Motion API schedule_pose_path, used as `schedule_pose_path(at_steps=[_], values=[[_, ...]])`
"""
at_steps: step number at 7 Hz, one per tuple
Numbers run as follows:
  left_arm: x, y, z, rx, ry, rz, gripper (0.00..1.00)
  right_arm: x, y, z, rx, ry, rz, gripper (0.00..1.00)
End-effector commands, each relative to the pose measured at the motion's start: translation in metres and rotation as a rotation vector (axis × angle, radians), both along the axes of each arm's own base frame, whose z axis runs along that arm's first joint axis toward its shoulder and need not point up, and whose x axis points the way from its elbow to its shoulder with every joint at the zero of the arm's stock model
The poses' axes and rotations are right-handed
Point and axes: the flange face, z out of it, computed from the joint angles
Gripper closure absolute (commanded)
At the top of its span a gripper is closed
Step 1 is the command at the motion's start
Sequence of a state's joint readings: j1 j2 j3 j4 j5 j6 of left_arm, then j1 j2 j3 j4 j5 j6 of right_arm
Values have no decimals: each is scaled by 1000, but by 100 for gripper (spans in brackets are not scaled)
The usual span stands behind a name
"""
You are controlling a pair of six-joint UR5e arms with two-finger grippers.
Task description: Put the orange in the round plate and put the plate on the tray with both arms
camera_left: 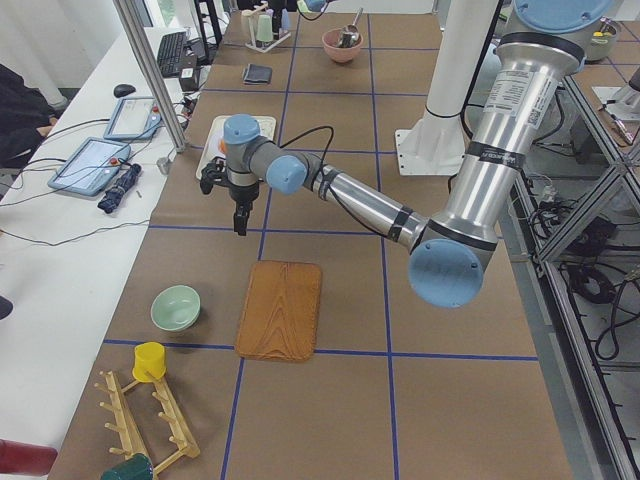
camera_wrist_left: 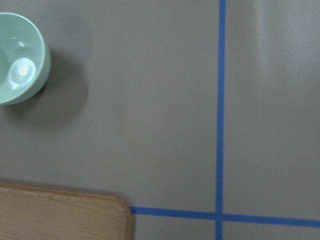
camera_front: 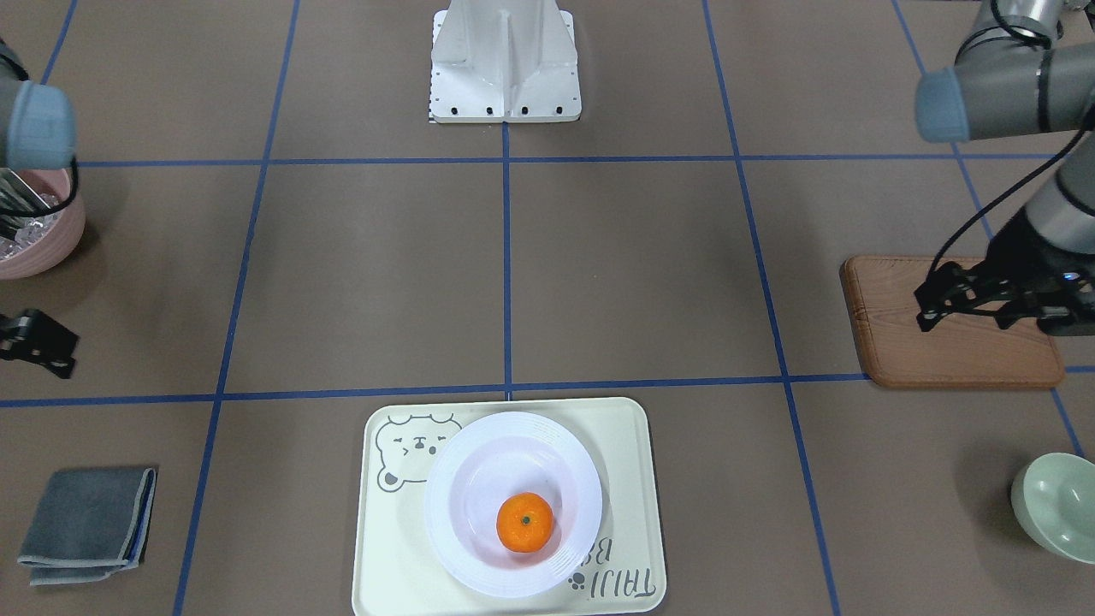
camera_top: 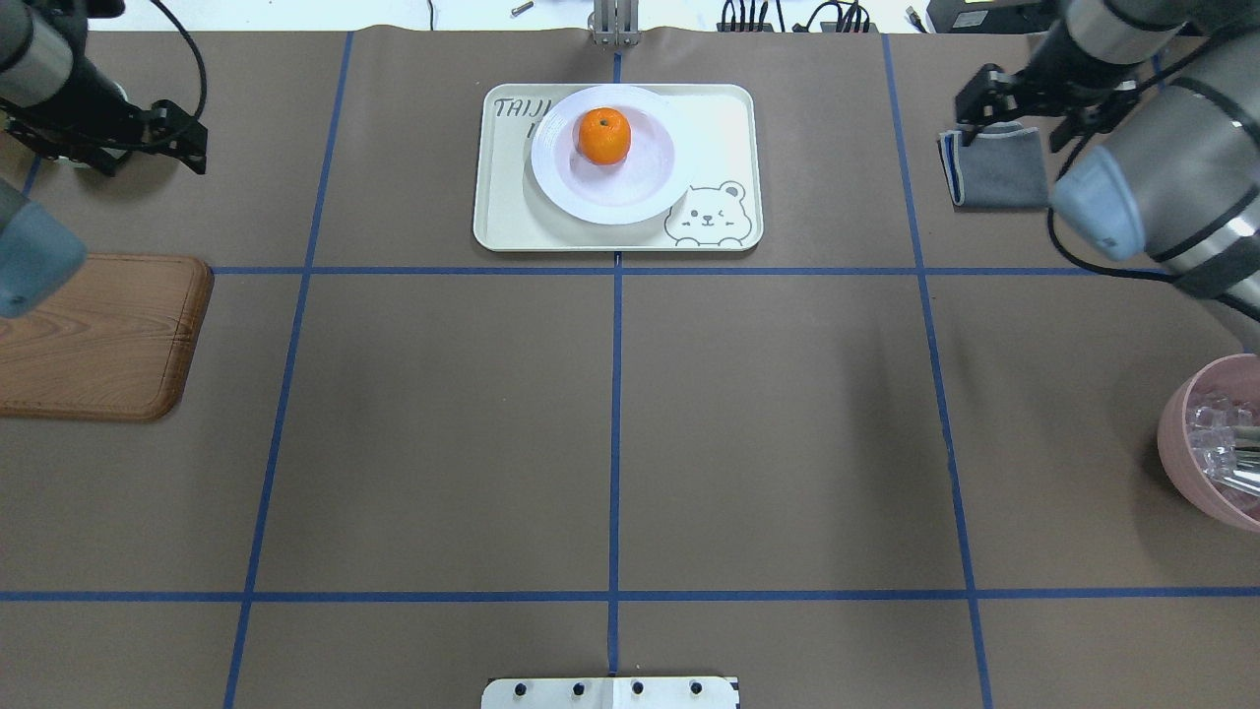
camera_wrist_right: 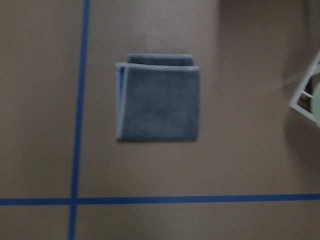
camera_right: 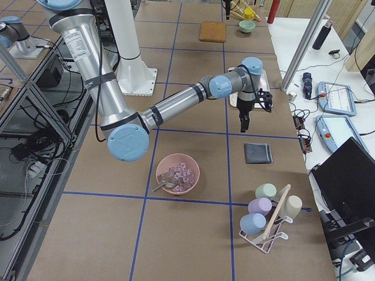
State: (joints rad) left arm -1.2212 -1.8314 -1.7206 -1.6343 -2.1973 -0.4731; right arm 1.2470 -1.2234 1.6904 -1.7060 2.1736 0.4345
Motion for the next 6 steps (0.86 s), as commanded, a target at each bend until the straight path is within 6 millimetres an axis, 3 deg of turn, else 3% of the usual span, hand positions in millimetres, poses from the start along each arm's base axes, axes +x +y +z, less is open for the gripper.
schedule_pose_path(at_steps=[1, 2, 3, 5, 6], values=[[-105, 42, 98, 91, -83, 152, 1, 108, 54, 113, -1, 5, -136, 0], [-139, 66, 138, 73, -107, 171, 1, 156, 89, 159, -35, -44, -107, 0], [-158, 75, 158, 41, -105, 138, 1, 162, 107, 195, -90, -37, -95, 0], [-167, 78, 183, -17, -103, 118, 1, 172, 112, 209, -50, 7, -96, 0], [-175, 91, 192, -36, -92, 103, 1, 182, 122, 218, -65, -7, -81, 0]])
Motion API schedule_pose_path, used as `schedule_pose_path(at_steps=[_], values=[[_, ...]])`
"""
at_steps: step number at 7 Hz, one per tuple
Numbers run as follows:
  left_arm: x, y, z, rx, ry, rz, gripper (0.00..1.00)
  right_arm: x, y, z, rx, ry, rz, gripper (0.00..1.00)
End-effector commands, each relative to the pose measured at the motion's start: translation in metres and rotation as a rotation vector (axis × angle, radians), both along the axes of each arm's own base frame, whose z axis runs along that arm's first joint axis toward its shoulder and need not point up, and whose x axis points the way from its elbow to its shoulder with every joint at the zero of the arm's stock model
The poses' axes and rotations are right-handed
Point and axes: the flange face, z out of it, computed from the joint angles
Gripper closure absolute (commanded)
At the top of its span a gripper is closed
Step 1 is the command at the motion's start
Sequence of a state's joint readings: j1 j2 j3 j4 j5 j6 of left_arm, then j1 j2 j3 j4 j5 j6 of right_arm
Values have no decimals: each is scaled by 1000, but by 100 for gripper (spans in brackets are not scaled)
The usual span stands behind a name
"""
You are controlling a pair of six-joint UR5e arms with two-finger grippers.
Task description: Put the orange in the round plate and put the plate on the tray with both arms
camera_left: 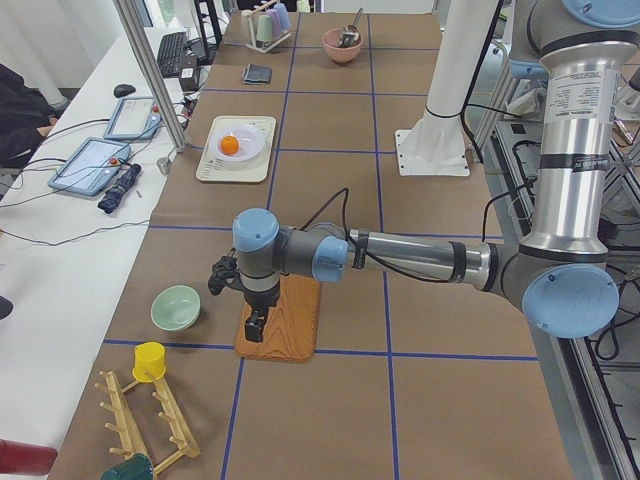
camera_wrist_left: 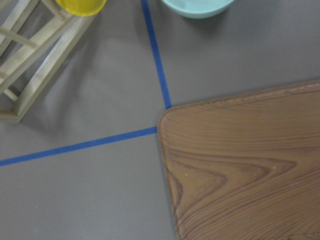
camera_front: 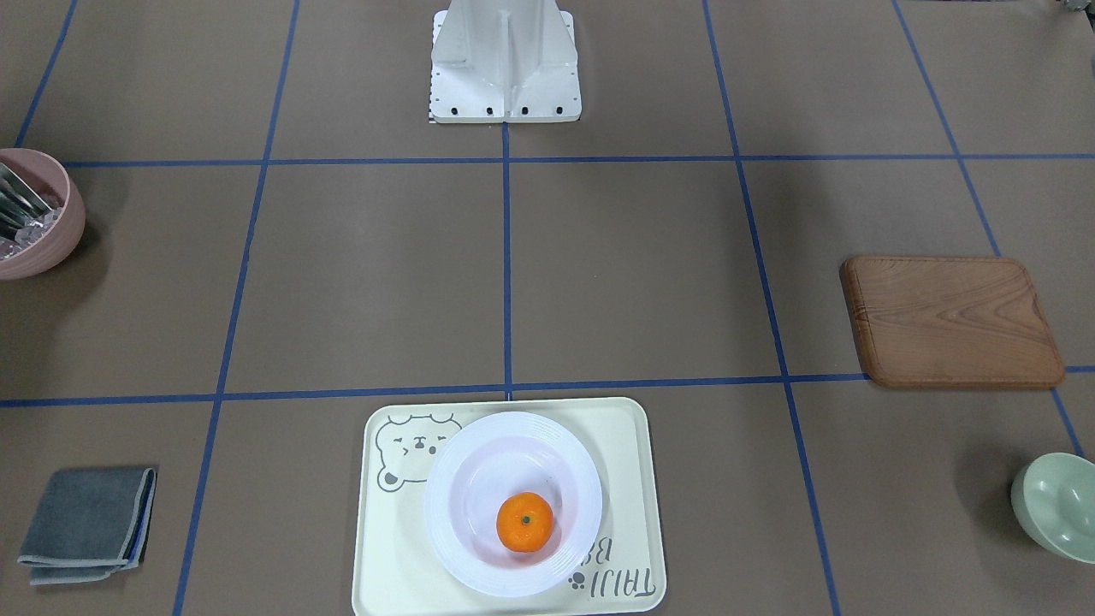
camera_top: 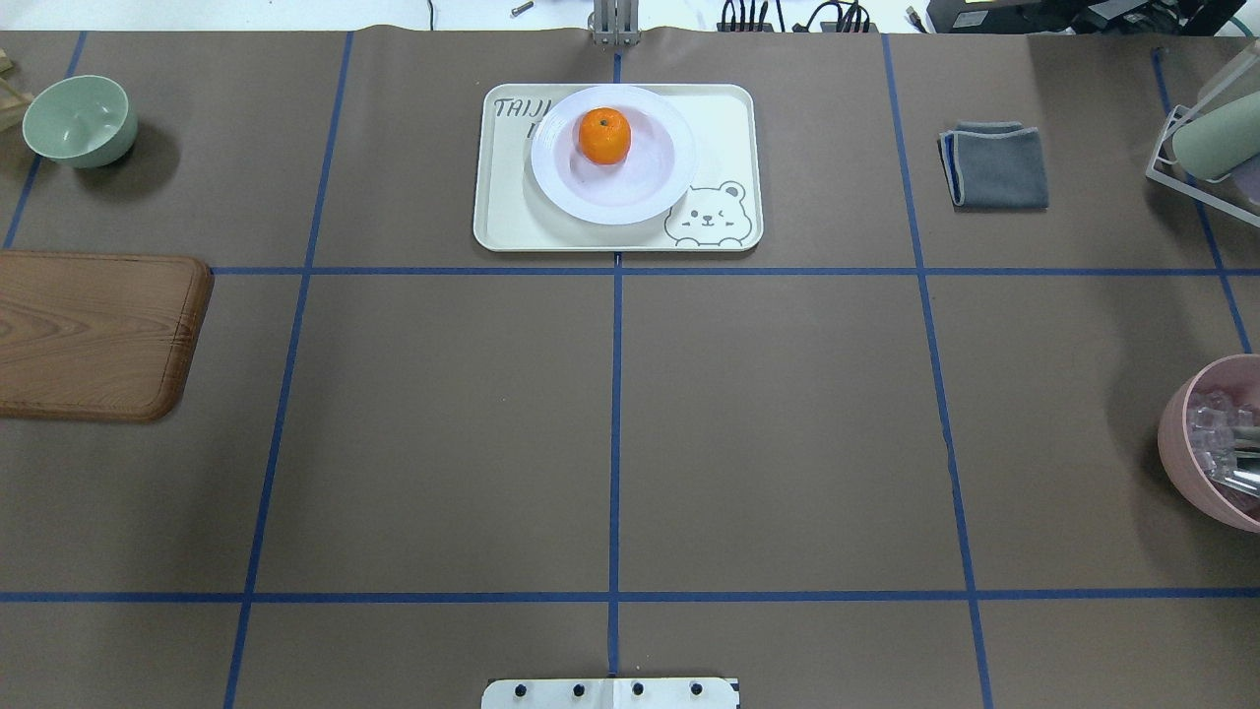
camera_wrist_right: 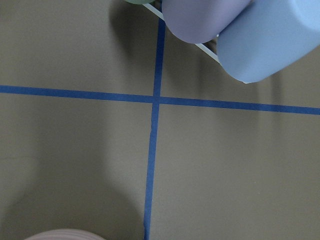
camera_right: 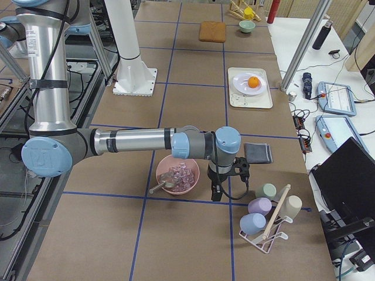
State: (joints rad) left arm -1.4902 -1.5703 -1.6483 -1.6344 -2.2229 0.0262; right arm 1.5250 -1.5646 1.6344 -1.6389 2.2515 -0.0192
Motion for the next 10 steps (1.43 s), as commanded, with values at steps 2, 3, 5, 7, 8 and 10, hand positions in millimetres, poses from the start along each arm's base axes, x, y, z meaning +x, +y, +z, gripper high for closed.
schedule_pose_path(at_steps=[2, 3, 5, 7, 8, 10], values=[[-19, 15, 9, -57, 98, -49, 1, 37, 32, 28, -50, -6, 68, 0], [-19, 10, 6, -77, 99, -64, 1, 46, 36, 26, -59, -50, 95, 0], [-19, 11, 9, -89, 101, -72, 1, 54, 38, 14, -89, -91, 121, 0], [-19, 12, 11, -92, 99, -72, 1, 54, 43, 18, -101, -86, 121, 0], [-19, 13, 12, -92, 99, -72, 1, 54, 44, 20, -105, -86, 122, 0], [-19, 13, 12, -92, 99, -72, 1, 53, 44, 20, -105, -89, 122, 0]])
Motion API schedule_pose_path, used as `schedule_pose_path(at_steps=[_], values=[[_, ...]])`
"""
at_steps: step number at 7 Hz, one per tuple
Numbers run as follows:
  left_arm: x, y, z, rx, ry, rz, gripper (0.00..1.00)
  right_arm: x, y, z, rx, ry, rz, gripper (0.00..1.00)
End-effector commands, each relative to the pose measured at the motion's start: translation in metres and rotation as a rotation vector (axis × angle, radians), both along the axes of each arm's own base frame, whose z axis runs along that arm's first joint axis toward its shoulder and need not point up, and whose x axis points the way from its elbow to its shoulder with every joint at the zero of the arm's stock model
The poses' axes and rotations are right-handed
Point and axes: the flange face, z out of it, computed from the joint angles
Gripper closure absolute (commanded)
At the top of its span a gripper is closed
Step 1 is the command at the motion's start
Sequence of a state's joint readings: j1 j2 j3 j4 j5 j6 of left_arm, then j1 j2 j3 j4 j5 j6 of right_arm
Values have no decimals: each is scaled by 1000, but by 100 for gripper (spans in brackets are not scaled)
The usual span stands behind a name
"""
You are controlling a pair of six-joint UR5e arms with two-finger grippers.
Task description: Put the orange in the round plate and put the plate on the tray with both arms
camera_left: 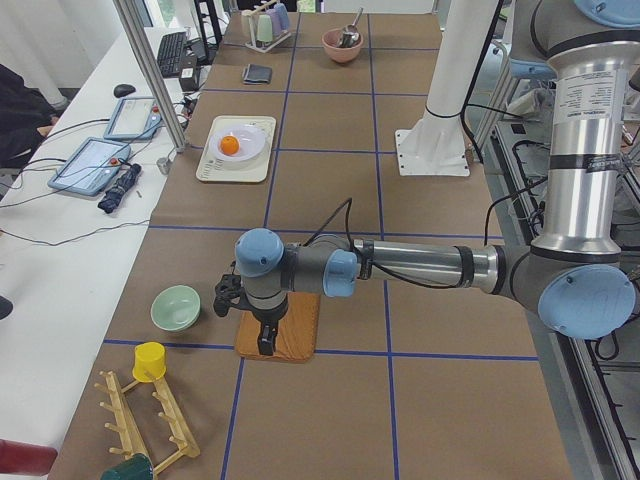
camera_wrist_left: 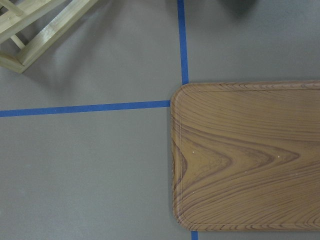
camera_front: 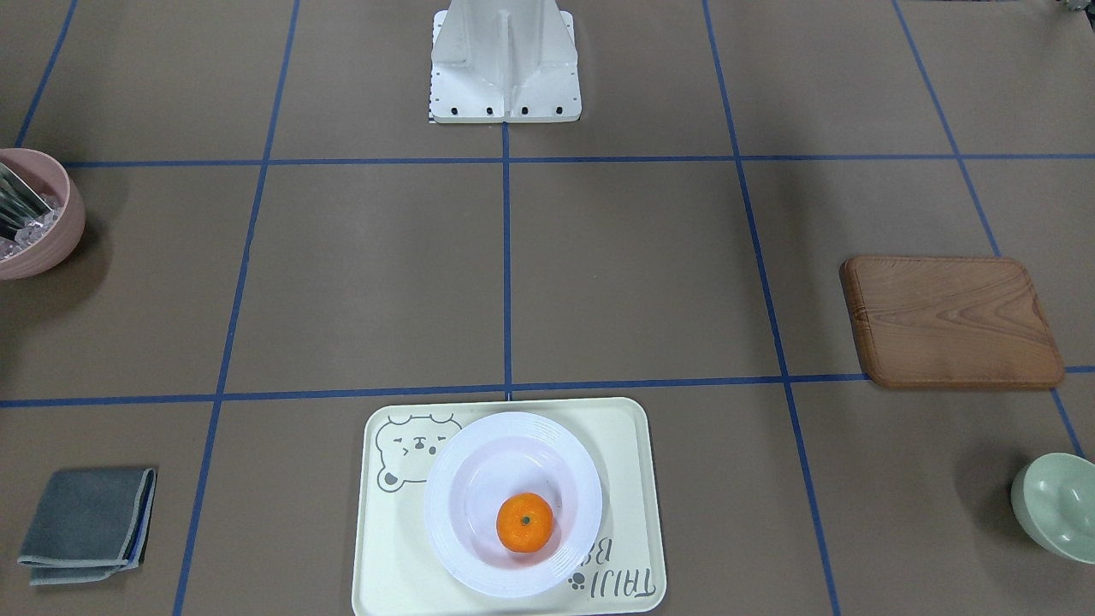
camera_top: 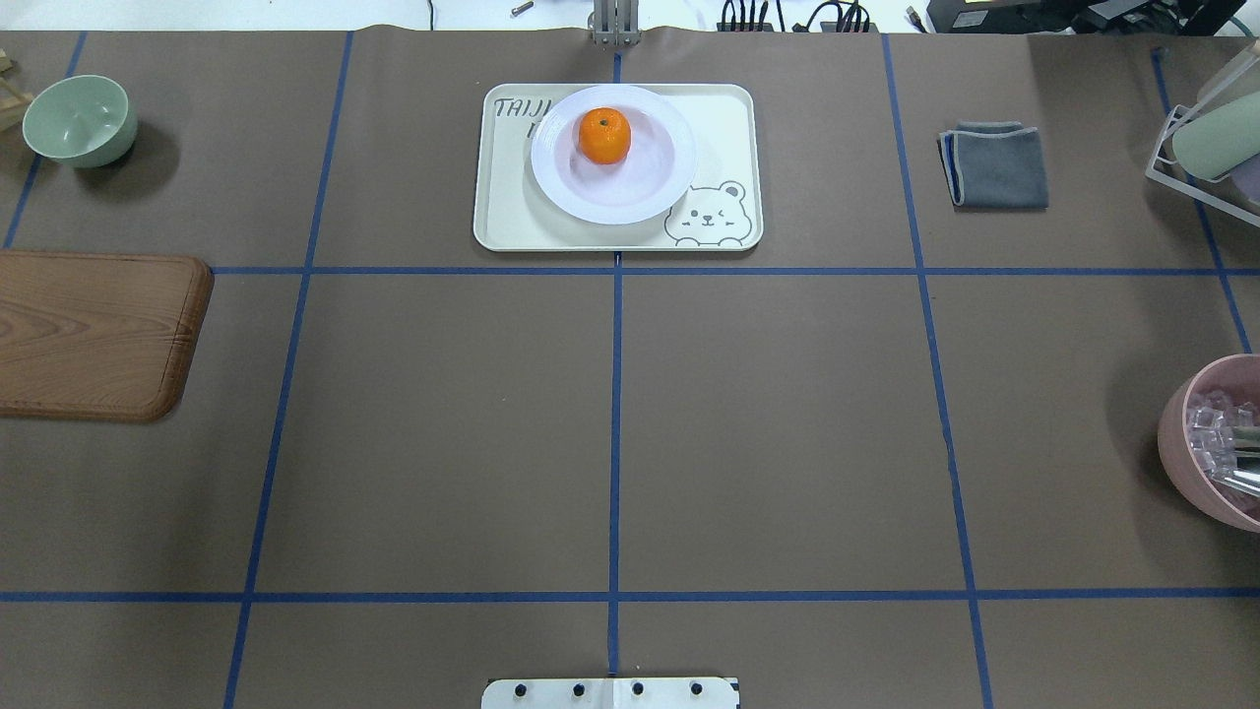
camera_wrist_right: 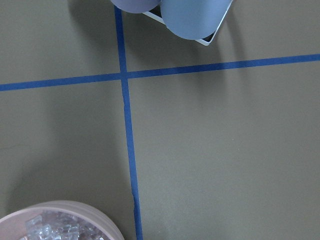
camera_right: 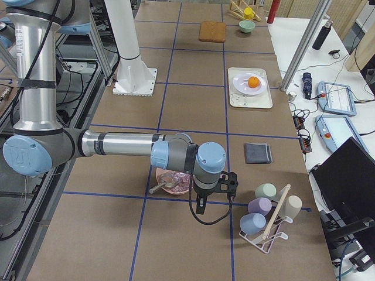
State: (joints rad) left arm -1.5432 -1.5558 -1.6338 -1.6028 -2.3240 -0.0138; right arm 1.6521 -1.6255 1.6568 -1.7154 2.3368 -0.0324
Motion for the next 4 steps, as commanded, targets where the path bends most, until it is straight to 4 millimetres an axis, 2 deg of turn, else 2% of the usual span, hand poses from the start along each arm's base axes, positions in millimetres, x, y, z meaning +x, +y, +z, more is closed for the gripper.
schedule_pose_path(at_steps=[1, 4], values=[[0, 0, 0, 0, 0, 0, 1, 0, 0, 0, 0, -3, 0, 0], [0, -1, -1, 3, 0, 0, 1, 1, 0, 1, 1, 7, -1, 0]])
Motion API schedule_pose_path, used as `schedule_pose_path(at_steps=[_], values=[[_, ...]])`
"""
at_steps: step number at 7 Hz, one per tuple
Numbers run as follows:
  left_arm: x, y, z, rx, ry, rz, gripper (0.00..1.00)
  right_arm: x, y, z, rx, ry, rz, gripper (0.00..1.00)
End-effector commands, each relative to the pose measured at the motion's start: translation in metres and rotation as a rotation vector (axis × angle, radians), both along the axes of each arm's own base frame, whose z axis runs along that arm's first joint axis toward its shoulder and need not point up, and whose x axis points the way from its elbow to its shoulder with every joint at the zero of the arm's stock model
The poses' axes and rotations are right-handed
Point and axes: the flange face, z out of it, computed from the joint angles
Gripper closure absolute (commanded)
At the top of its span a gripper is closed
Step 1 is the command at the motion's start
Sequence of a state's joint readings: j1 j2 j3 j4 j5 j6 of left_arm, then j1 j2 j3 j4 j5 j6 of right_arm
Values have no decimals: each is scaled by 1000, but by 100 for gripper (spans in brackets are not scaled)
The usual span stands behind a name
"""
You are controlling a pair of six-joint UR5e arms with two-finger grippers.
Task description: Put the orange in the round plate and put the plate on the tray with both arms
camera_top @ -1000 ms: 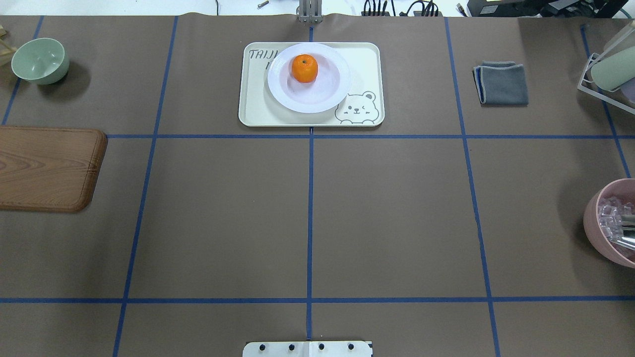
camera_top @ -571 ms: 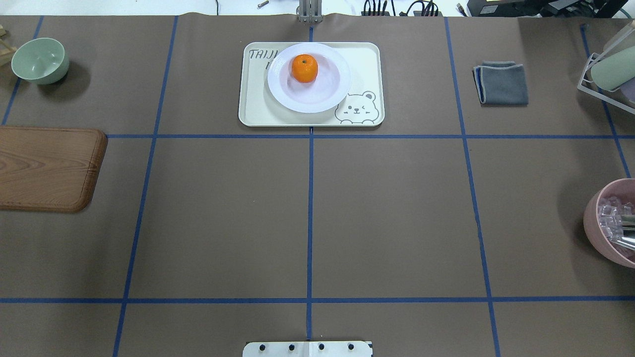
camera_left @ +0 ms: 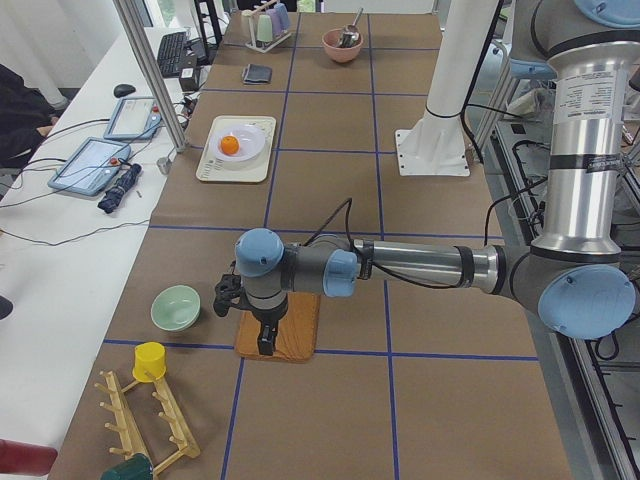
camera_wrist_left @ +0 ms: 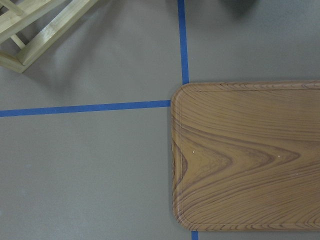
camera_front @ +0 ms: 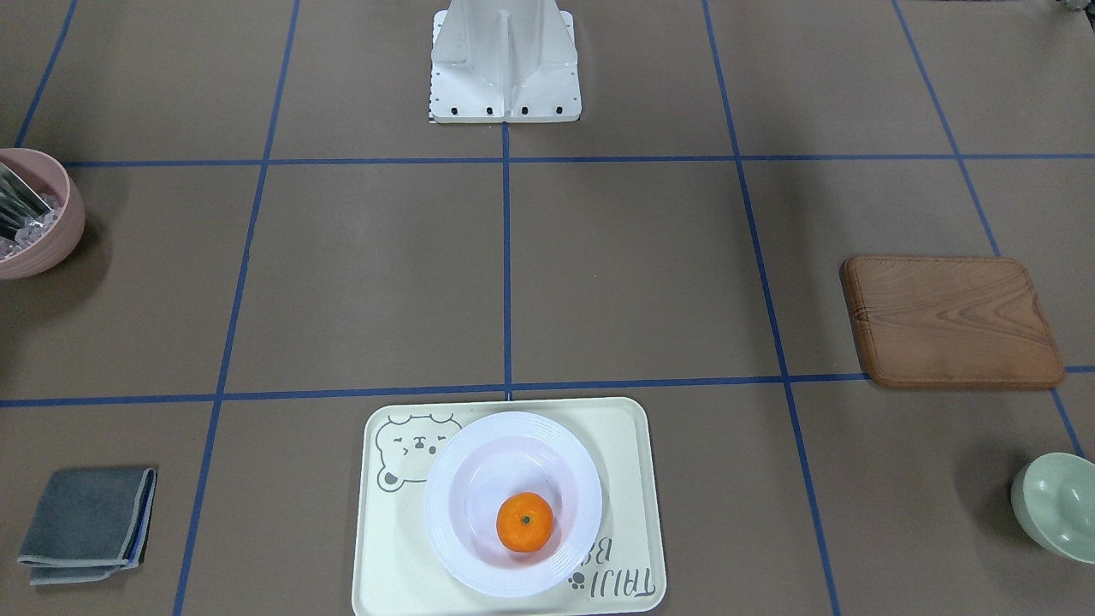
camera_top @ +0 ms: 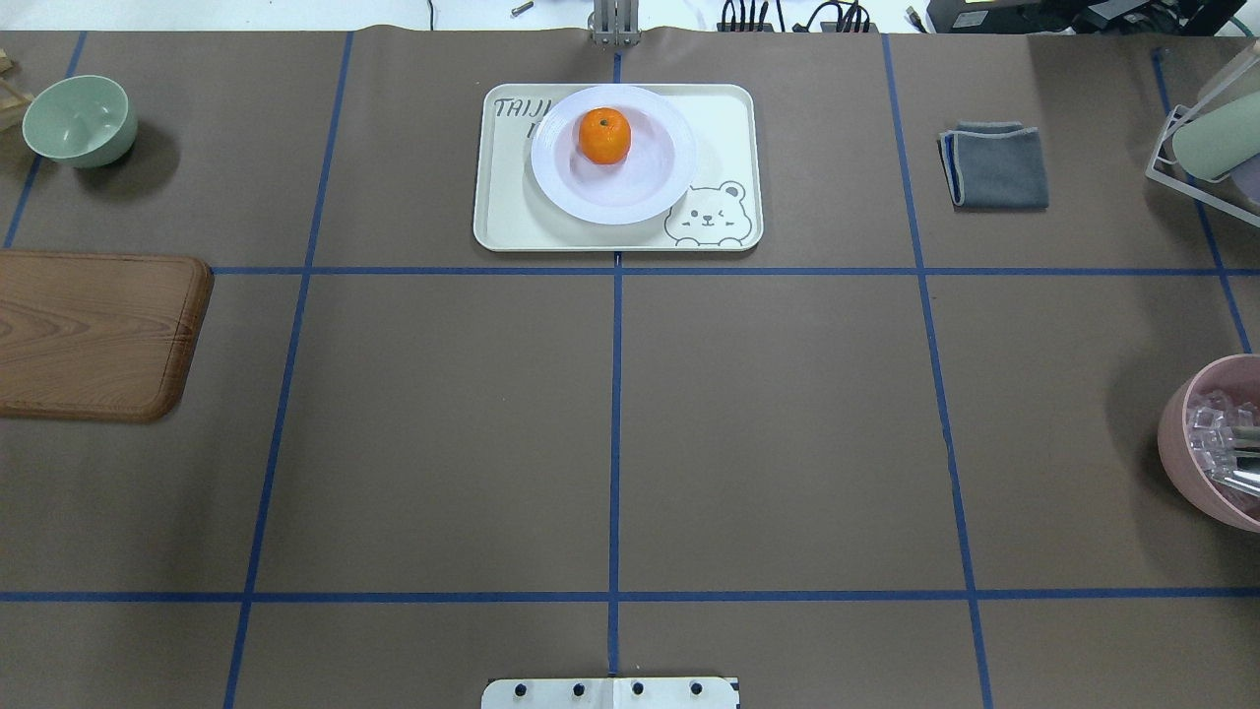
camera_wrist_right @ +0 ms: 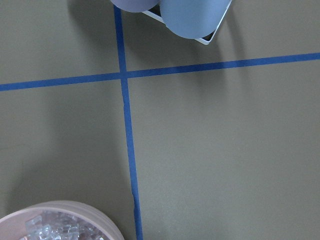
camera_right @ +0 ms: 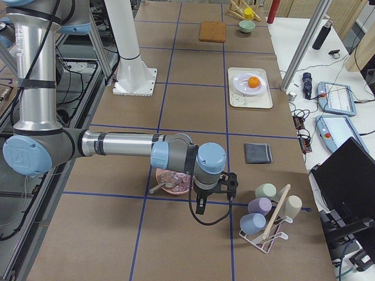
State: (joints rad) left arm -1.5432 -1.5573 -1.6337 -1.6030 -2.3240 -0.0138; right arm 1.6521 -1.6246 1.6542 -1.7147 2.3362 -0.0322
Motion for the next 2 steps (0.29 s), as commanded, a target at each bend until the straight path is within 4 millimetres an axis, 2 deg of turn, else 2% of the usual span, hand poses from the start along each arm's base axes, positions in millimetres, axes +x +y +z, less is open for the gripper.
schedule_pose_path(at_steps=[1, 2], values=[[0, -1, -1, 0, 0, -1, 1, 1, 0, 0, 2, 8, -1, 0], [0, -1, -1, 1, 0, 0, 1, 0, 0, 1, -1, 6, 0, 0]])
